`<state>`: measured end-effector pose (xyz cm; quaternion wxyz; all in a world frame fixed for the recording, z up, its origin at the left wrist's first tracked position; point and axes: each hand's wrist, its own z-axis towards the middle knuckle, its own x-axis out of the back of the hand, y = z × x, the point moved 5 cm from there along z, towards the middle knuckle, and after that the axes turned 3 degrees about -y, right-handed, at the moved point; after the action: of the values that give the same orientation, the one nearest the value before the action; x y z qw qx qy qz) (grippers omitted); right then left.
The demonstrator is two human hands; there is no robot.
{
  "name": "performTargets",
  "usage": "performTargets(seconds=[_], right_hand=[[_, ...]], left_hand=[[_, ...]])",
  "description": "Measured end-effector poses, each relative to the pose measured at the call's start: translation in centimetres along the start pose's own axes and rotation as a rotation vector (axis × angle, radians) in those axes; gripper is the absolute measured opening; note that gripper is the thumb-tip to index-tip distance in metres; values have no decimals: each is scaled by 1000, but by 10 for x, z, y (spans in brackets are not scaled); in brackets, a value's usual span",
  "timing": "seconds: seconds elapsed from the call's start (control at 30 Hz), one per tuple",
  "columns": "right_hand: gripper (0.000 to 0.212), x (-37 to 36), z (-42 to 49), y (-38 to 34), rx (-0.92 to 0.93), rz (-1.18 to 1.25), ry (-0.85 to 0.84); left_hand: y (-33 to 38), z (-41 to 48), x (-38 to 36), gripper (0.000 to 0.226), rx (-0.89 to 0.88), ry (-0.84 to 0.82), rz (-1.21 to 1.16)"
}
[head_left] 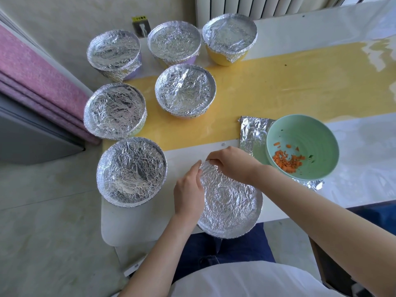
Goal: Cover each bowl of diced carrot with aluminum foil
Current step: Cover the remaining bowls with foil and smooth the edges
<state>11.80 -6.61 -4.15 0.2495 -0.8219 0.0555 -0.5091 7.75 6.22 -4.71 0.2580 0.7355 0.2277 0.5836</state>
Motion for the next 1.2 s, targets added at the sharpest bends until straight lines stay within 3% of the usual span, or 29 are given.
performTargets(seconds=[0.17, 0.3, 0.5, 0.8, 1.03, 1.2], right_hand=[[22, -3, -3, 0, -14, -3, 40], [27, -2, -9, 2, -16, 126, 75], [30, 3, -27, 25, -94, 263, 179], [21, 1, -35, 31, -93, 239, 266], [21, 0, -18, 30, -121, 72, 95], [20, -3, -8, 20, -25, 106, 117]], left_hand=[[1, -1, 1, 47, 28, -44, 4], [6, -2, -1, 62, 61, -82, 31], [-1, -6, -6, 39, 91, -135, -23], [11, 12, -5, 29, 38, -114, -210], [10, 12, -5, 28, 44, -53, -163], [9, 12, -4, 26, 19, -26, -128]])
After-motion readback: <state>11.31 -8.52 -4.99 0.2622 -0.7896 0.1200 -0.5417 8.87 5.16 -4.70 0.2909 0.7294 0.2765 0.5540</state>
